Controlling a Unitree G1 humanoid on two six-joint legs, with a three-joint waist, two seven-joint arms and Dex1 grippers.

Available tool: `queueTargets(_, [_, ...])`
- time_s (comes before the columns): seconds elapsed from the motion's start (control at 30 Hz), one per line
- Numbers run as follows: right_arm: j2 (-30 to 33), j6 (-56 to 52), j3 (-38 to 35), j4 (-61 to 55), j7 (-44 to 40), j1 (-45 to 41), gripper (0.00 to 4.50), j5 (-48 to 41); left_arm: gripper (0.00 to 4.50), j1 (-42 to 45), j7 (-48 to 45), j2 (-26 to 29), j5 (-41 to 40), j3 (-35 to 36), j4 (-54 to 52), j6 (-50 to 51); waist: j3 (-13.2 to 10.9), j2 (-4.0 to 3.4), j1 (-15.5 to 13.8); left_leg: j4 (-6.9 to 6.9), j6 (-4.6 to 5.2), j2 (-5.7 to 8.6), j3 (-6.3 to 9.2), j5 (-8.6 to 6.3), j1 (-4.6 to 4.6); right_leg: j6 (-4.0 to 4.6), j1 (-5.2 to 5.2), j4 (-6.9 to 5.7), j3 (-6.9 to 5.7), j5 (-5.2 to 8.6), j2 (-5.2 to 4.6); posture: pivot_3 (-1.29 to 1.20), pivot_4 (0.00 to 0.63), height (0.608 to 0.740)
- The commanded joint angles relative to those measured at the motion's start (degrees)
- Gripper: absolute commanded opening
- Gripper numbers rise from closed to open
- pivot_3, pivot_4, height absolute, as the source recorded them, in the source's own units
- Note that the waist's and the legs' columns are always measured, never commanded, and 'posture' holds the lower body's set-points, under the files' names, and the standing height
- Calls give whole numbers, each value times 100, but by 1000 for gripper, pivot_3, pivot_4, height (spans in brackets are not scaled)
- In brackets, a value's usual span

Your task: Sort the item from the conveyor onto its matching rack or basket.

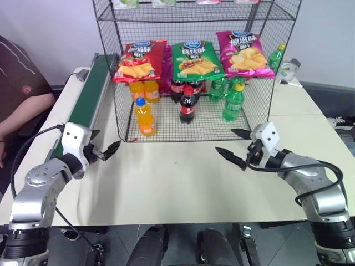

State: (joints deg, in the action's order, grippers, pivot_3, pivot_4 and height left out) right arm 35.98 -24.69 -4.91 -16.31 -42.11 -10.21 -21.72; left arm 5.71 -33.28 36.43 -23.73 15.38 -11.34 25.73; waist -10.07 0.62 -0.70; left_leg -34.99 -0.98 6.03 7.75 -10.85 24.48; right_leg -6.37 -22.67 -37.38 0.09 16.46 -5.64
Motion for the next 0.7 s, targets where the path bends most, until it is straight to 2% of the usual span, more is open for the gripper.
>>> queueTargets(0.03, [-45,133,-44,-112,-11,-73,4500,-36,4454,46,-20,11,1,116,-78,-112,0,0,0,0,0,0,0,0,0,0,0,0,0,0,0,0,150,740])
queueTargets(0.7, [-133,286,42,92,-55,-205,4500,96,4454,-115,124,14,68,195,-188,-60,0,0,1,1,0,0,0,0,0,0,0,1,0,0,0,0,150,740])
